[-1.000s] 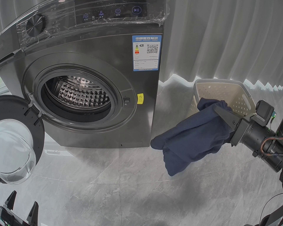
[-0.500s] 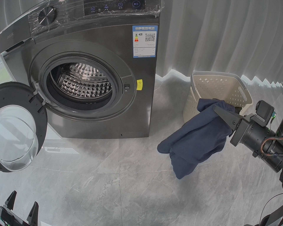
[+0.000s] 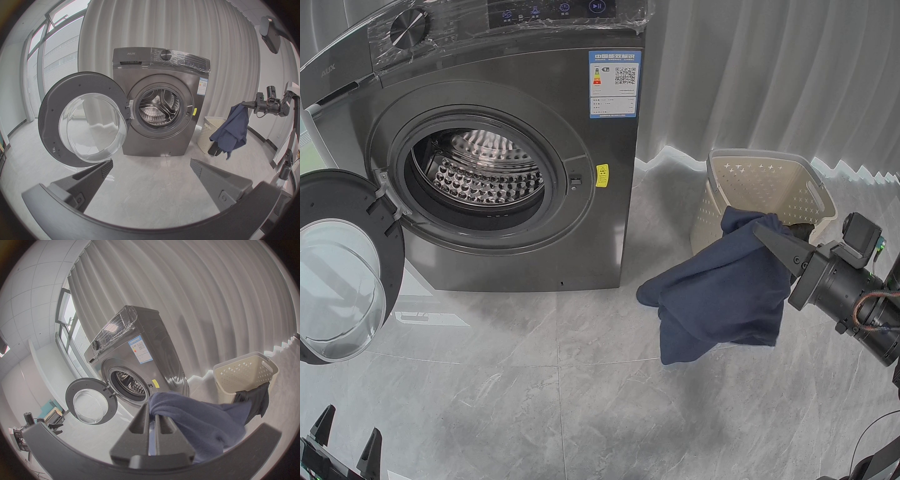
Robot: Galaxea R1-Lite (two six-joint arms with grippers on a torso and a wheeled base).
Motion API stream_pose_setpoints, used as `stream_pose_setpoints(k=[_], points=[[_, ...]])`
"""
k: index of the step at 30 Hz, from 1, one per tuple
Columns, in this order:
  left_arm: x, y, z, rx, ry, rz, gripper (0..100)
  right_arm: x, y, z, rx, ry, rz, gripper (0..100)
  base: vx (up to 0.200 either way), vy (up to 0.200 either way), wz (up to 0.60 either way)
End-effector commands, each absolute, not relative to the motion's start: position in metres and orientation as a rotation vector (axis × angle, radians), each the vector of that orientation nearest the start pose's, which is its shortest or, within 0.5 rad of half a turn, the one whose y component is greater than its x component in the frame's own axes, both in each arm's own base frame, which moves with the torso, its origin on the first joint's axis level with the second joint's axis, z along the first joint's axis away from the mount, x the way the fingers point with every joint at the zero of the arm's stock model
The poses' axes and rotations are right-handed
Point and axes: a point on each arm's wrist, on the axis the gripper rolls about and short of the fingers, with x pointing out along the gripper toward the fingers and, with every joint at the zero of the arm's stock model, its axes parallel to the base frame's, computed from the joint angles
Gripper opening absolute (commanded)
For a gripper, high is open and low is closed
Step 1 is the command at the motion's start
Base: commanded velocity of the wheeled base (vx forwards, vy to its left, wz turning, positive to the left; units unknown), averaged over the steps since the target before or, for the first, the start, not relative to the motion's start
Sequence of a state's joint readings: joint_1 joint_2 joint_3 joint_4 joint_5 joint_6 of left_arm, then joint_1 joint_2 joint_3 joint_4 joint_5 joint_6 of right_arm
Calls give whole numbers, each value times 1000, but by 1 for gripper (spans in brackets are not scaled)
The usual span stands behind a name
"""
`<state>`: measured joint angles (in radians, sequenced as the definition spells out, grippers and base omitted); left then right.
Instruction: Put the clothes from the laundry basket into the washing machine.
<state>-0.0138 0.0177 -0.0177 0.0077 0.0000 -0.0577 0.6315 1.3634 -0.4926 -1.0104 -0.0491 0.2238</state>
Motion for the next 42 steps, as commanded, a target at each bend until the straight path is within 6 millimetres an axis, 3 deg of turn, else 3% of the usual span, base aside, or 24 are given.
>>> stream_pose_setpoints(k=[1, 11, 26, 42], points=[[-22, 0, 76, -58, 13, -13, 100, 170, 123, 222, 264, -66, 595, 0, 0, 200, 0], [-22, 0, 76, -58, 13, -13, 100, 170, 123, 220, 261, -56, 589, 0, 0, 200, 0], [-23, 0, 76, -60, 10, -14, 100, 164, 119, 211, 224, -41, 590, 0, 0, 0, 0], [-23, 0, 76, -57, 10, -14, 100, 166, 123, 203, 224, -2, 607, 0, 0, 175, 0]])
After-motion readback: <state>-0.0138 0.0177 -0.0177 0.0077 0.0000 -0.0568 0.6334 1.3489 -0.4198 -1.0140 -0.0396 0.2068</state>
